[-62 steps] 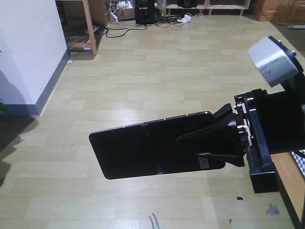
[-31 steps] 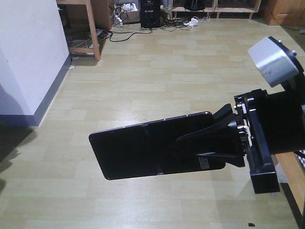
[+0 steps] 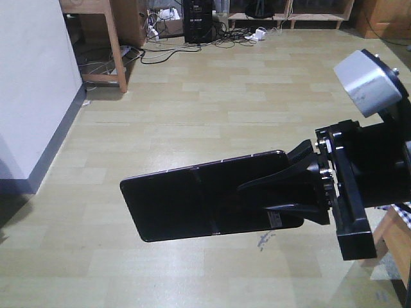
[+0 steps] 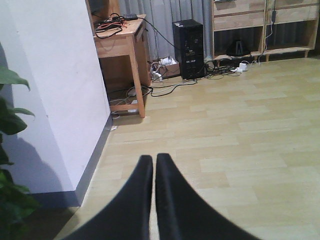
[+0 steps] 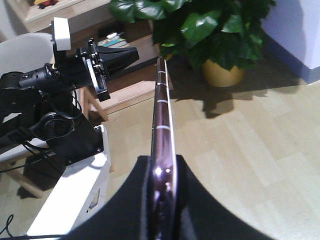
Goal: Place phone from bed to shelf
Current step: 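Drive the base away from the bed holding the phone in the right gripper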
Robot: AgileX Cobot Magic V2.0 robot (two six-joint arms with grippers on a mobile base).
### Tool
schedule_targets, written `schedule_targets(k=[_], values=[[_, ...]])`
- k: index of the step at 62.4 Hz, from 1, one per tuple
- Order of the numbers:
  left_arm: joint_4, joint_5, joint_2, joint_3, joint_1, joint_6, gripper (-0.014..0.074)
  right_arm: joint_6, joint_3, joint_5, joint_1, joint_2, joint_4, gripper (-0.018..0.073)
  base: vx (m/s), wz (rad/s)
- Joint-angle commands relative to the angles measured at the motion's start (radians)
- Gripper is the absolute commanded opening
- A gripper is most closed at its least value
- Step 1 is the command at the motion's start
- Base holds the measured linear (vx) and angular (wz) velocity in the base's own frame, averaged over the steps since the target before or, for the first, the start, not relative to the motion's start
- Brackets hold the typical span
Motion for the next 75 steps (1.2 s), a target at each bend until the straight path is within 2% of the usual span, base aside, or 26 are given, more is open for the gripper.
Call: schedule_targets(k=[1,75], values=[[-0.009,-0.072,-0.013,-0.021,-0.004,-0.006,0.0001,-0.01,-0.029,0.059,0.0,-0.02,0.094,-0.0002,0.37,-0.05],[-0.009,-0.072,-0.013,-0.021,-0.004,-0.006,0.0001,-0.01,-0.029,0.059,0.0,-0.02,0.094,-0.0002,0.45,-0.01]])
